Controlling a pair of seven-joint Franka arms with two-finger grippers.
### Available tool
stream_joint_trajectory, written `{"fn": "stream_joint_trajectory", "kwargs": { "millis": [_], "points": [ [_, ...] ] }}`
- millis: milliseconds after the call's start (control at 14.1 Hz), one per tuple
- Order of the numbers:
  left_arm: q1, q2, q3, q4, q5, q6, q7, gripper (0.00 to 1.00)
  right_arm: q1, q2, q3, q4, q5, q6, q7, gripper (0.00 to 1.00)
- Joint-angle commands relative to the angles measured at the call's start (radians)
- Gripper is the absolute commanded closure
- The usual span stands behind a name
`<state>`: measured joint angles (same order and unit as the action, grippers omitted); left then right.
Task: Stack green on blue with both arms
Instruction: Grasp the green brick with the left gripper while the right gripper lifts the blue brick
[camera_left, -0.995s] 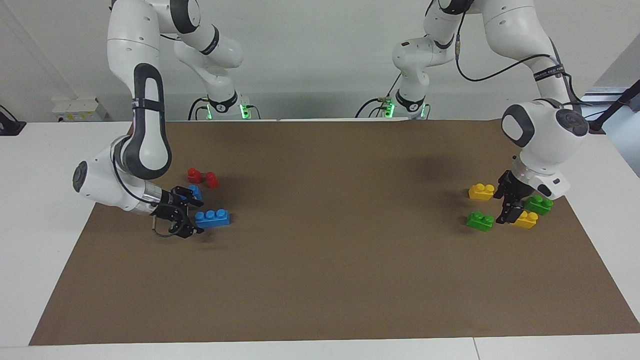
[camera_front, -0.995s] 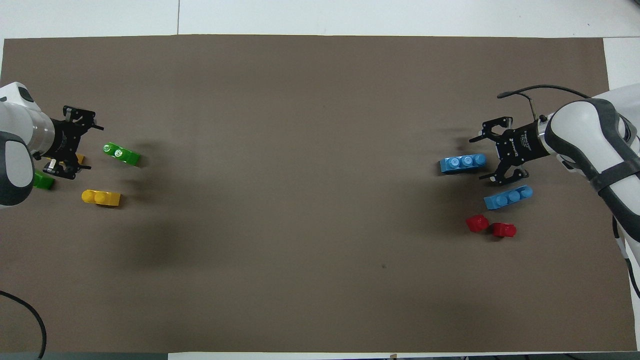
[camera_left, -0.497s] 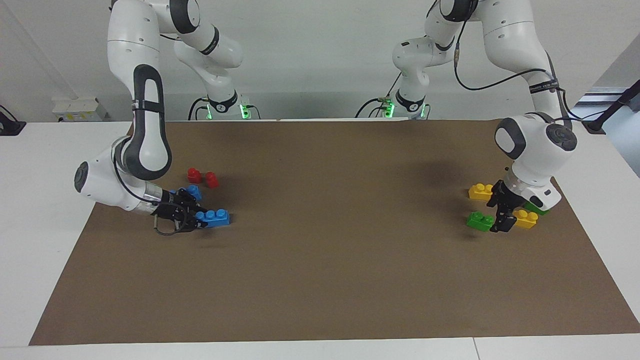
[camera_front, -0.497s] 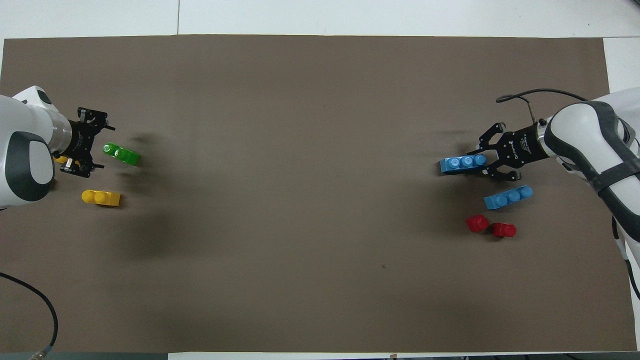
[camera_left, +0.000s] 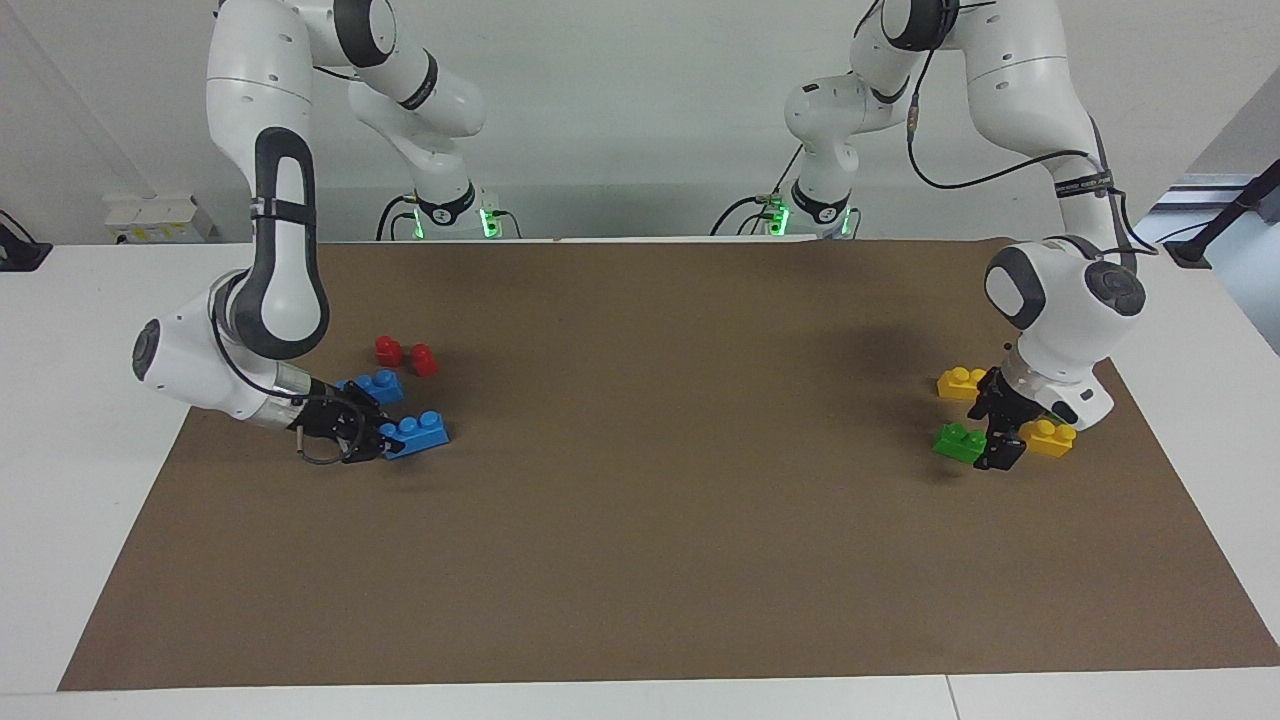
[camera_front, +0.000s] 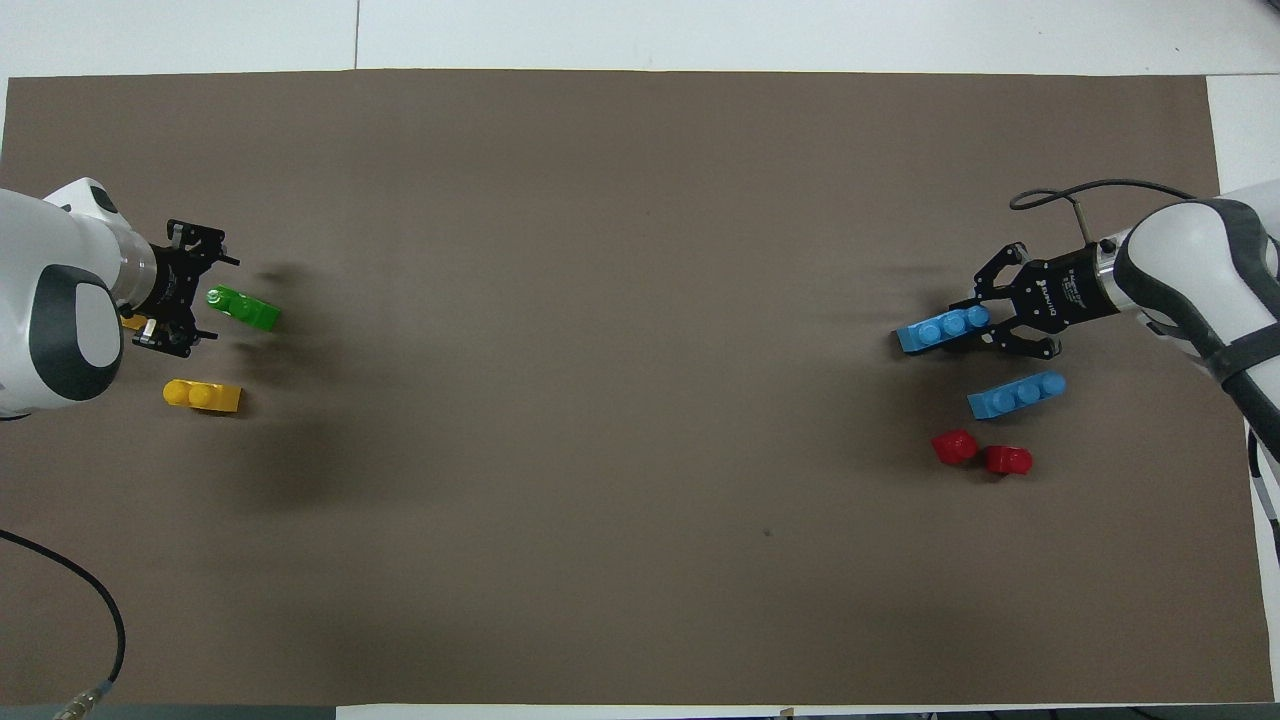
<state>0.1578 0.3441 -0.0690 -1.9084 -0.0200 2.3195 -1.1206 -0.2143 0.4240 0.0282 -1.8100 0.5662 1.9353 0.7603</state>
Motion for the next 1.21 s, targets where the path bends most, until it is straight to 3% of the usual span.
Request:
{"fn": "stream_joint_trajectory", "kwargs": {
  "millis": [0,71,142,284,355,426,781,1137],
  "points": [
    [-0.014,0.003,0.011,-0.011,0.006,0.030,-0.016,0.00,0.050,-0.022,0.007,0.107,0.006,-0.094,0.180,1.00],
    [-0.014,0.006,0.011,-0.012,0.006,0.038,-0.016,0.01,0.094,-0.046,0.007,0.125,0.006,-0.117,0.289,1.00],
    [-0.014,0.007,0.011,-0.012,0.006,0.038,-0.016,0.08,0.142,-0.077,0.009,0.124,0.008,-0.122,0.386,1.00],
    [-0.014,0.007,0.011,-0.011,0.006,0.038,-0.018,0.49,0.238,-0.123,0.010,0.126,0.014,-0.111,0.560,1.00],
    [-0.012,0.007,0.011,-0.008,0.006,0.037,-0.015,0.95,0.283,-0.137,0.010,0.126,0.023,-0.105,0.642,1.00],
    [-0.012,0.009,0.011,-0.003,0.008,0.037,-0.013,1.00,0.326,-0.148,0.010,0.124,0.024,-0.089,0.704,1.00],
    [-0.014,-0.007,0.006,0.023,0.003,-0.015,-0.019,1.00,0.495,-0.192,0.015,0.023,0.040,0.075,0.817,1.00],
    [-0.093,-0.137,0.003,0.042,0.002,-0.205,-0.207,1.00,0.676,-0.225,0.018,-0.178,0.222,0.480,0.812,1.00]
  ]
}}
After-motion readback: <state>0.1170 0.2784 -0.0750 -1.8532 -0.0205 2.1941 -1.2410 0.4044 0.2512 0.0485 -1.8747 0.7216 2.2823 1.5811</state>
